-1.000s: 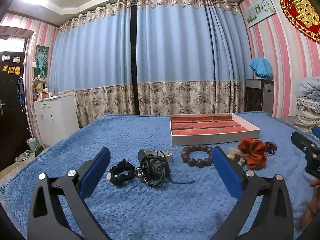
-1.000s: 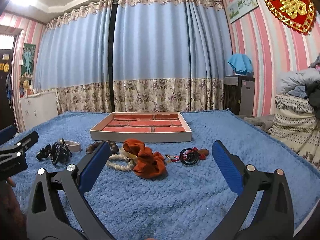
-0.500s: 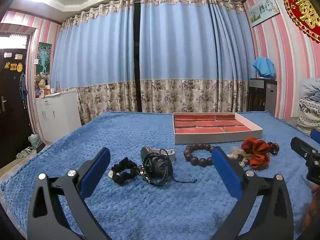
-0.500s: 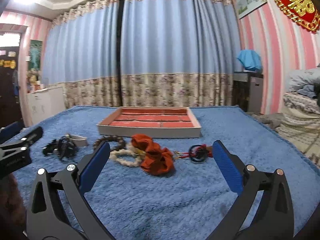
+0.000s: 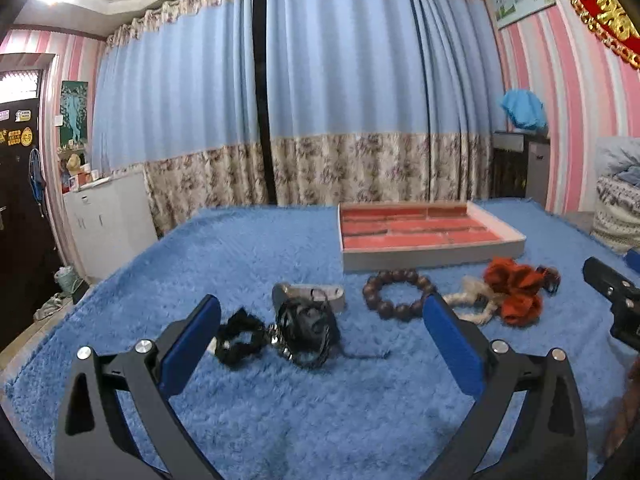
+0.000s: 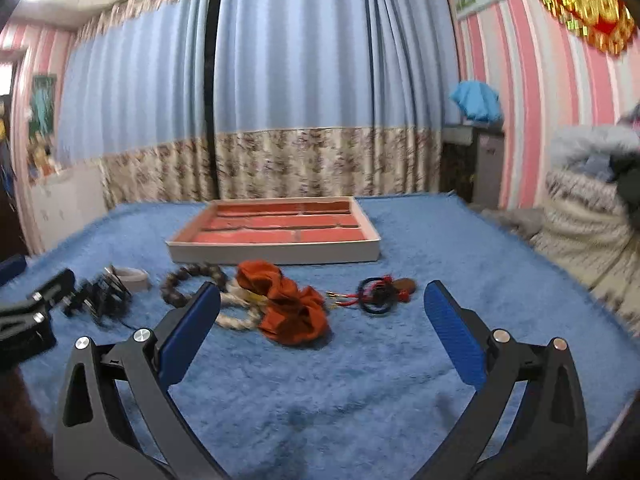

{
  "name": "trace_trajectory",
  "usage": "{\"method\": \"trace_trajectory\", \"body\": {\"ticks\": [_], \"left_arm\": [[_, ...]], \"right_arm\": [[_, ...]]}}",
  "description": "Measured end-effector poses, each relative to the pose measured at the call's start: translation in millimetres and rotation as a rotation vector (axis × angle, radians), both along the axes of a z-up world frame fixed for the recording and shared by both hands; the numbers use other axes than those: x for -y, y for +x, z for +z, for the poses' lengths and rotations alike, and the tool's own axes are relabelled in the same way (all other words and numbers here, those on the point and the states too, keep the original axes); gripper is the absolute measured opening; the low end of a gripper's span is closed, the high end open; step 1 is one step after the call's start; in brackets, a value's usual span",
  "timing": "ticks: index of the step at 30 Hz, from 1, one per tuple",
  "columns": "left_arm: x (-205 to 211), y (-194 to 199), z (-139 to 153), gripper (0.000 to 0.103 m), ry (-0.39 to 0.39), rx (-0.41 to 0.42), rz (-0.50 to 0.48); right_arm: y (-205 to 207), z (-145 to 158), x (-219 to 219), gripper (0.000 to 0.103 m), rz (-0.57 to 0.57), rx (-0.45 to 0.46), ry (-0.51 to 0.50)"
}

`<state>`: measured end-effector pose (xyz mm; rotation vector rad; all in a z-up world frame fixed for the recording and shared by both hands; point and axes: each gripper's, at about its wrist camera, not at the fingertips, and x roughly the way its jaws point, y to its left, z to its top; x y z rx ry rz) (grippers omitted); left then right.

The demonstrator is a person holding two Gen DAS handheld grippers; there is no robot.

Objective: Organize jewelry
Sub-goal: 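Move both tools toward the jewelry scattered on the blue blanket, then grasp the black braided bracelet with left tool while right tool grasps orange scrunchie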

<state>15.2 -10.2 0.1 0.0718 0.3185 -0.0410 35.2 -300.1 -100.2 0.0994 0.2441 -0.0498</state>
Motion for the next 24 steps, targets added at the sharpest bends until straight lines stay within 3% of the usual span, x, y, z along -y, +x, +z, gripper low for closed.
{"method": "trace_trajectory", "body": {"ticks": [4, 8, 15, 24], "left_arm": [[1.2, 4.1, 3.7, 0.099, -0.026, -0.015, 0.004], [6.0, 8.0, 5.4, 0.099, -0.019, -0.011, 0.0], [11.5, 31.5, -14.2, 0.099, -0.001, -0.179, 0.001], [14.5, 46.8, -18.9, 0.098, 0.036, -0.219, -0.01]], "right_arm": [[1.9, 9.6, 2.6, 0.099, -0.022, 0.024, -0.017], [13.4, 10.8, 0.0, 0.099, 0.026, -0.039, -0.002], [24.1, -4.3, -2.6, 0.099, 0.055, -0.093, 0.014], [34.0, -6.7, 5.9, 0.099, 0.065, -0.129, 0.073]]}}
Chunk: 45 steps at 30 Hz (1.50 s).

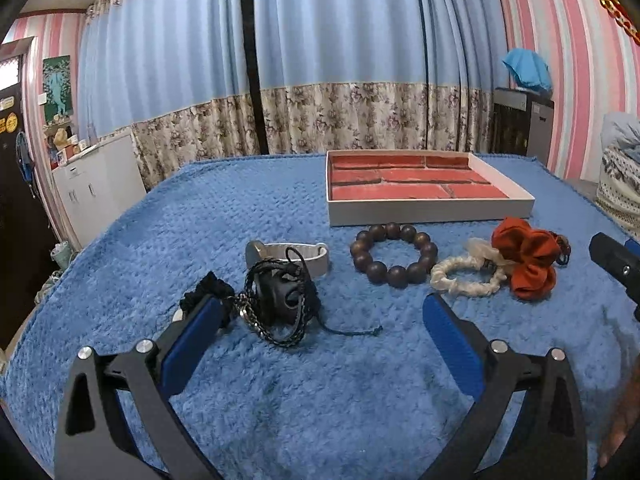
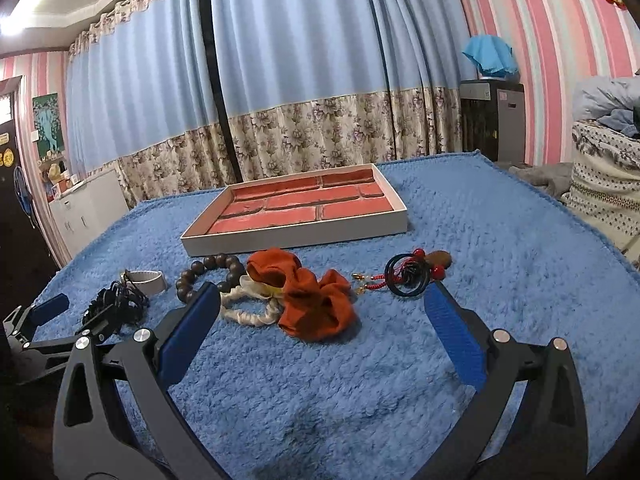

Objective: Organize jewelry
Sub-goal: 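Grasp the black braided bracelet with left tool while right tool grasps orange scrunchie, then carry the bracelet and scrunchie with both tools over the red-lined tray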

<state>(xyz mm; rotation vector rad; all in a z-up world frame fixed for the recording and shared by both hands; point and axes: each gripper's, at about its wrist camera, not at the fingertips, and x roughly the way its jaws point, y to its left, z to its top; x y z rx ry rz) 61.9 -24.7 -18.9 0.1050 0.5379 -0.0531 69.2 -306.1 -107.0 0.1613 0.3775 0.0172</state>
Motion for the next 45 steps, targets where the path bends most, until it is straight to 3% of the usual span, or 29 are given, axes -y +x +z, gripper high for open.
{"method": "trace_trajectory", "body": {"ticks": [1, 3, 5, 7, 8, 21, 23, 25, 26, 28, 30, 34, 45], "left_arm": [[-0.6, 2.9, 0.8, 0.097, 0.0, -0.002, -0.005], [-5.1, 11.7, -0.4, 0.086, -0.011, -0.022, -0.008], [-11.1, 22.8, -7.3, 0.059, -0.049, -0.088, -0.02], [-14.5, 31.1, -15.8, 0.04, -0.073, -0.145, -0.025], [-14.7, 34.4, -19.5, 0.035, -0.078, -0.168, -0.035], [-9.8, 44.1, -30.3, 0.03, -0.047, -0.208, 0.001], [-13.7, 45.3, -30.4, 0.022, -0.064, -0.209, 0.013], [-17.9, 45.2, -30.1, 0.014, -0.081, -0.21, 0.02], [-18.9, 45.5, -30.3, 0.01, -0.087, -0.211, 0.018], [-20.1, 44.2, -29.5, 0.008, -0.094, -0.209, 0.017], [-21.3, 41.8, -27.4, 0.007, -0.105, -0.199, 0.009], [-21.0, 29.9, -12.7, 0.006, -0.127, -0.153, -0.011], [-41.6, -8.0, 31.3, 0.006, -0.144, -0.028, 0.009]], "right_arm": [[1.5, -0.5, -0.1, 0.099, 0.0, -0.005, -0.001], [6.3, -2.8, 0.0, 0.099, -0.001, -0.022, -0.001], [12.5, -5.3, 1.3, 0.099, -0.011, -0.043, -0.001], [17.0, -5.3, 1.5, 0.099, -0.016, -0.051, -0.004], [19.1, -5.0, 0.9, 0.099, -0.017, -0.049, -0.008], [57.7, -15.5, -5.0, 0.096, 0.022, -0.152, -0.033], [67.6, -19.5, -8.0, 0.085, 0.038, -0.191, -0.038], [75.4, -24.3, -8.5, 0.059, 0.045, -0.229, -0.031], [79.1, -26.9, -8.7, 0.052, 0.045, -0.254, -0.029], [80.7, -28.8, -7.9, 0.016, 0.06, -0.264, -0.017], [70.5, -22.5, -7.3, 0.01, 0.058, -0.212, -0.02], [41.5, 3.2, -7.8, 0.009, 0.036, -0.081, -0.045], [3.0, 37.0, -7.4, 0.009, 0.031, 0.013, -0.051]]}}
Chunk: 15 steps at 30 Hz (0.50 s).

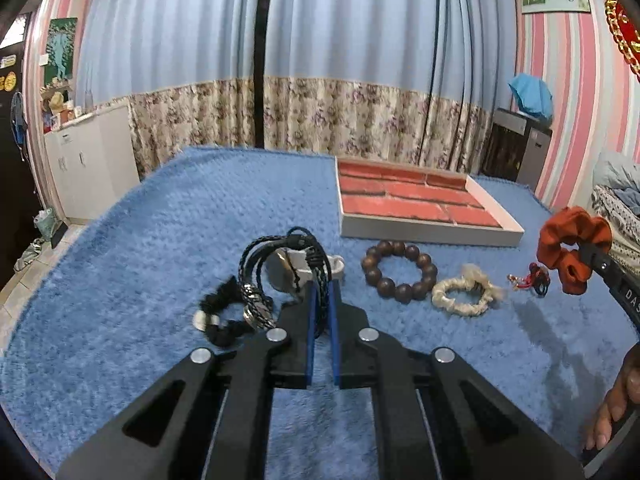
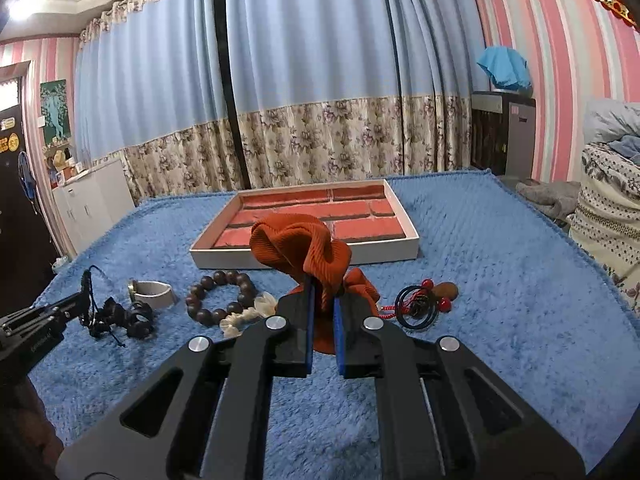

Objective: Organize jewelry
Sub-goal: 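Carry the bracelet and scrunchie with both tools over the red-lined tray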

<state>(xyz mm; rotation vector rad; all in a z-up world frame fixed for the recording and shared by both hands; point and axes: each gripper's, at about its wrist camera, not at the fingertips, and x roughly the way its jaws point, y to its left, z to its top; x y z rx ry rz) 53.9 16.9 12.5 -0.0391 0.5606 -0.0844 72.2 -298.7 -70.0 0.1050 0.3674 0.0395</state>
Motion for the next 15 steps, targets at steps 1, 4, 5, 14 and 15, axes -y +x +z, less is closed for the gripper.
{"method": "trace_trajectory", "body": {"ticks": [1, 4, 5, 14, 15], "left_arm": [[-4.1, -3.5, 4.3, 0.006, 0.003, 0.01, 0.008], [-11.4, -7.8, 13.4, 0.006, 0.01, 0.031, 0.023], [-11.8, -7.0, 15.0, 0.006, 0.011, 0.035, 0.023], [-4.0, 5.2, 73.0, 0.006, 0.047, 0.188, 0.044], [-0.3, 11.1, 81.1, 0.006, 0.049, 0.205, 0.032]], "right_arm": [[-2.6, 2.2, 0.3, 0.009, 0.0, 0.005, -0.002], [-8.9, 9.4, 1.4, 0.009, -0.001, 0.027, -0.005], [-9.9, 12.0, 2.2, 0.009, -0.001, 0.033, -0.004], [-4.0, 51.5, 14.9, 0.009, -0.03, 0.122, -0.046], [-1.0, 56.3, 17.1, 0.009, -0.03, 0.132, -0.045]]}}
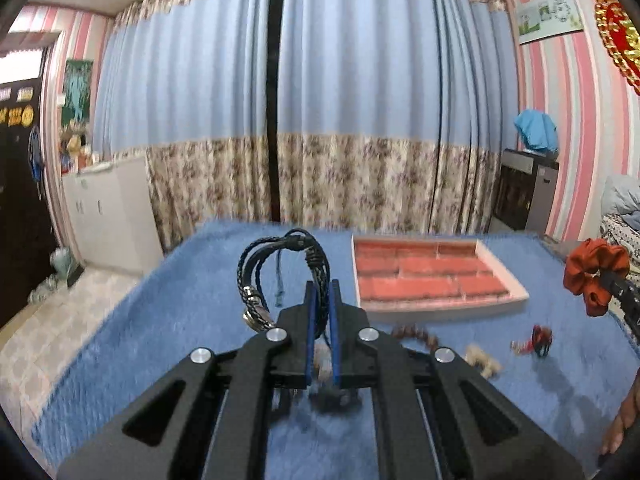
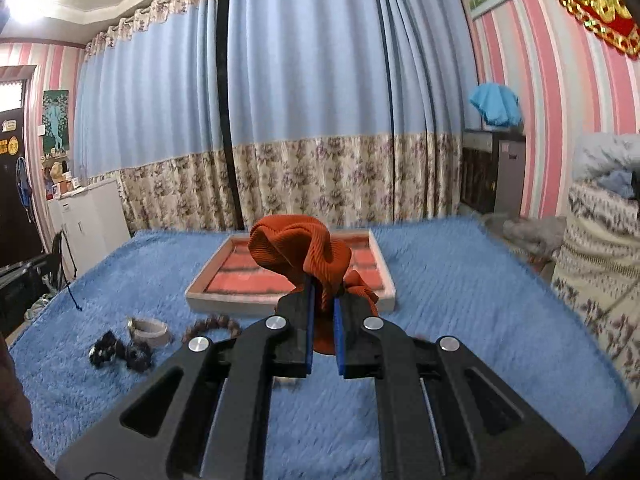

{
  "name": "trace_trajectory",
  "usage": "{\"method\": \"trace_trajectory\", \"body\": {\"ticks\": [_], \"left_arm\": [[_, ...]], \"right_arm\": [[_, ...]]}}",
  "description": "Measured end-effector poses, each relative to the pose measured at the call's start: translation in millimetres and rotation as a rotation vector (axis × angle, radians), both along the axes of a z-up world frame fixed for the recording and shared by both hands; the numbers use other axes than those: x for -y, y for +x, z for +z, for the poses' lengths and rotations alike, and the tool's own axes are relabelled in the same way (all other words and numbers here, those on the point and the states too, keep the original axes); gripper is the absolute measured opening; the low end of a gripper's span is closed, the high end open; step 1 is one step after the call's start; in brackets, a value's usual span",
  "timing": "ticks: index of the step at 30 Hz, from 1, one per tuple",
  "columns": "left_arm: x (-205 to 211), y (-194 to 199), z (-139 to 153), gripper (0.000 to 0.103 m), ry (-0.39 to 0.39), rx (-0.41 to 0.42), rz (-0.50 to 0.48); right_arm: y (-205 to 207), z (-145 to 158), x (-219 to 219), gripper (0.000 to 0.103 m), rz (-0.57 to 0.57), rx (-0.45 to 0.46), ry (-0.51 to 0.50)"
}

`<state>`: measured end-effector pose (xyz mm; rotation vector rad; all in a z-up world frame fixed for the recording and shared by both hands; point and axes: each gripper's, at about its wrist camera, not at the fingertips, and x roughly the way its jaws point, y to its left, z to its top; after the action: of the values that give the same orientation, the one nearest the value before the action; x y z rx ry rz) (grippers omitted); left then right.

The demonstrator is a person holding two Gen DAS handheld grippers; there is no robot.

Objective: Organize jewelry
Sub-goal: 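Carry the bracelet and scrunchie with both tools over the red-lined tray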

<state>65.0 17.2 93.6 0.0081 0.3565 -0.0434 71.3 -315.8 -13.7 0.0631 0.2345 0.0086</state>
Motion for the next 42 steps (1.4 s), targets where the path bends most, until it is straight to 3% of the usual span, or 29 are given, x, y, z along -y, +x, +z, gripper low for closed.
{"method": "trace_trajectory", "body": {"ticks": [5, 10, 17, 20, 25, 29, 32, 35, 42], "left_arm": [[17.0, 29.5, 37.3, 0.006, -0.006, 0.076, -0.026], [34.8, 59.8, 67.7, 0.007, -0.027, 0.098, -0.064], [57.1, 109.2, 74.1, 0.007, -0.052, 0.088, -0.076], [70.6, 131.6, 60.1, 0.007, -0.041, 0.061, -0.065], [92.0, 182.9, 6.6, 0.007, -0.041, -0.019, -0.087], [105.7, 210.4, -39.7, 0.007, -0.003, -0.066, -0.057], [110.7, 225.4, -66.7, 0.007, -0.043, -0.13, -0.09], [123.7, 240.4, -89.2, 0.007, 0.002, -0.2, -0.117], [118.8, 275.5, -131.1, 0.007, 0.051, -0.45, -0.086]], "right_arm": [[27.4, 27.1, 5.4, 0.009, -0.005, 0.045, -0.024], [66.9, 46.8, 8.5, 0.009, 0.015, 0.05, -0.028], [115.0, 54.0, 17.7, 0.009, 0.006, 0.053, -0.034], [146.3, 44.7, 24.8, 0.009, -0.03, 0.03, -0.038], [191.3, 7.4, 35.4, 0.009, -0.025, -0.073, -0.017], [227.2, -38.6, 35.9, 0.009, -0.011, -0.223, -0.04], [245.3, -62.1, 35.7, 0.009, -0.014, -0.293, -0.07], [258.8, -83.0, 34.4, 0.01, 0.014, -0.389, -0.043], [264.1, -100.8, 27.7, 0.011, 0.013, -0.477, -0.049]]}}
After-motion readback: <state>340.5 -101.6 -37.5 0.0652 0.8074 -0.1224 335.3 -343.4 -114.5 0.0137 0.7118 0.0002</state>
